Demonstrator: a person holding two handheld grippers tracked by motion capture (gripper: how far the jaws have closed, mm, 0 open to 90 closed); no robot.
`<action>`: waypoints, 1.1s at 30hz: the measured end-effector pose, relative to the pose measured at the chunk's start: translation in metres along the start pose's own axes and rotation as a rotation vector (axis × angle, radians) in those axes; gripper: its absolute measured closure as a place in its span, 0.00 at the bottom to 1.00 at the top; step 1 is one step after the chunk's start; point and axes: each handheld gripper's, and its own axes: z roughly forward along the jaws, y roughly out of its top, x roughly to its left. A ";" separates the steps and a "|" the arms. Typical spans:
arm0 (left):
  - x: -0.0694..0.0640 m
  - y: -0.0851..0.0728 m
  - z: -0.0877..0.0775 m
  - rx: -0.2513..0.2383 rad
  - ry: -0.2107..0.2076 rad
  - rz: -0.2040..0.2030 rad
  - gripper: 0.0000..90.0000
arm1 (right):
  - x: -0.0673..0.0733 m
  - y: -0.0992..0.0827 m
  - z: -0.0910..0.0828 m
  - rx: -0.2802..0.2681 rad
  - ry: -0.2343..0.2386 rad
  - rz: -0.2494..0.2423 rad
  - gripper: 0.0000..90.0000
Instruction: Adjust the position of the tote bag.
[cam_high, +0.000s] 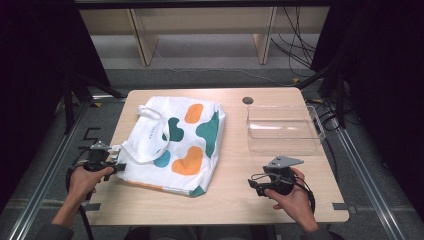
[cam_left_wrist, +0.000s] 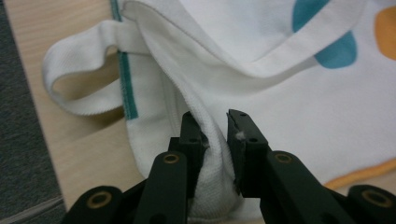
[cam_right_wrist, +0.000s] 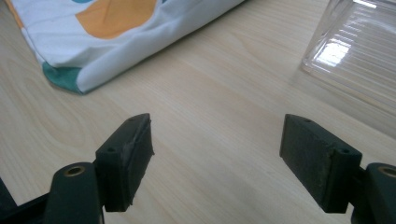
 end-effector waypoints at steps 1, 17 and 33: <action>-0.004 -0.002 -0.004 0.014 -0.009 0.019 0.86 | 0.000 0.001 0.000 0.002 0.000 0.007 0.29; -0.080 -0.020 -0.013 0.053 -0.120 0.173 0.87 | 0.022 0.036 0.060 0.042 0.075 -0.023 0.46; -0.109 -0.022 -0.010 0.026 -0.163 0.202 0.86 | 0.017 0.051 0.116 0.144 0.063 -0.093 0.94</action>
